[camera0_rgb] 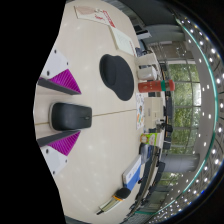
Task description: Arrange mouse
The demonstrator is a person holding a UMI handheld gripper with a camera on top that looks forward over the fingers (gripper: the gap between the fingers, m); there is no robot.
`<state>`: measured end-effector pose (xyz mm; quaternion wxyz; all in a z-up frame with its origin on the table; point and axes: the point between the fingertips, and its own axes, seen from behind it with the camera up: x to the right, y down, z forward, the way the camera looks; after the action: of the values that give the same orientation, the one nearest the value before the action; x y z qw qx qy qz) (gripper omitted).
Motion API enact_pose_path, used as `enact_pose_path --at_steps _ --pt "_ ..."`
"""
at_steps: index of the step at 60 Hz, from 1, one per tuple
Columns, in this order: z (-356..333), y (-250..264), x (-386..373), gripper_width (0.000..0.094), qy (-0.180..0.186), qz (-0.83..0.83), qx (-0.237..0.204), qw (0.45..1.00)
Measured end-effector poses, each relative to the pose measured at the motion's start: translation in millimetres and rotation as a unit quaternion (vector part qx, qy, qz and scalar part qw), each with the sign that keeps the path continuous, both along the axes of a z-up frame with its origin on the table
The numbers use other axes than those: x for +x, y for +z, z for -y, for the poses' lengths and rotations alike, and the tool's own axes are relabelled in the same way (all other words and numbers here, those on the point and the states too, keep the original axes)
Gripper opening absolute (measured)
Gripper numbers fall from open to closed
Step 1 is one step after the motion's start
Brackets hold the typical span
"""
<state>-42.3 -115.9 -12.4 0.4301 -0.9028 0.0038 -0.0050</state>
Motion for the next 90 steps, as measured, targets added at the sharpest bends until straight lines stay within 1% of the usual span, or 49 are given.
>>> enact_pose_path --at_steps 5,6,7,13,17,23,27,32,34,39,43,46,50,53,57,66,71,74,80,82,85,86,87,89,90 --pt "-4 -2 5 0.0581 -0.002 0.011 -0.004 1.0" --pt "-5 -2 5 0.0545 -0.001 0.01 -0.005 1.0" --pt "-6 -2 6 0.0482 -0.001 0.01 -0.005 1.0" --pt "-6 -2 6 0.0422 0.014 0.012 -0.014 1.0" --pt "-6 -2 6 0.0375 0.014 0.009 -0.022 1.0" --pt "-7 0 3 0.0318 0.023 0.002 -0.032 0.999" --pt "-10 9 1 0.0313 0.029 0.007 -0.032 0.999" --pt "-22 36 -6 0.0314 0.032 -0.003 -0.017 0.999" --pt "-31 52 -6 0.0314 0.027 -0.002 -0.006 1.0" --pt "-60 94 -16 0.0314 0.03 -0.01 0.03 0.999" --pt "-90 125 -30 0.0314 0.04 -0.014 0.058 0.997" --pt "-114 141 -44 0.0313 0.049 -0.019 0.07 0.996" --pt "-143 150 -67 0.0313 0.06 -0.029 0.081 0.995" --pt "-163 146 -84 0.0313 0.067 -0.032 0.08 0.994" --pt "-186 130 -105 0.0312 0.071 -0.045 0.068 0.994" --pt "-221 70 -136 0.0312 0.084 -0.041 0.024 0.995" --pt "-229 35 -149 0.0315 0.087 -0.045 -0.005 0.995" --pt "-233 22 -149 0.0317 0.085 -0.039 -0.014 0.996" --pt "-232 2 -151 0.0413 0.09 -0.025 -0.037 0.995" --pt "-232 4 -151 0.0452 0.092 -0.021 -0.028 0.995" --pt "-227 5 -151 0.0521 0.099 -0.016 -0.031 0.994" --pt "-224 6 -152 0.0575 0.101 -0.016 -0.033 0.994" --pt "-222 7 -153 0.0647 0.103 -0.017 -0.035 0.994" --pt "-216 12 -155 0.0819 0.107 -0.022 -0.037 0.993" --pt "-213 15 -155 0.0874 0.107 -0.023 -0.039 0.993"
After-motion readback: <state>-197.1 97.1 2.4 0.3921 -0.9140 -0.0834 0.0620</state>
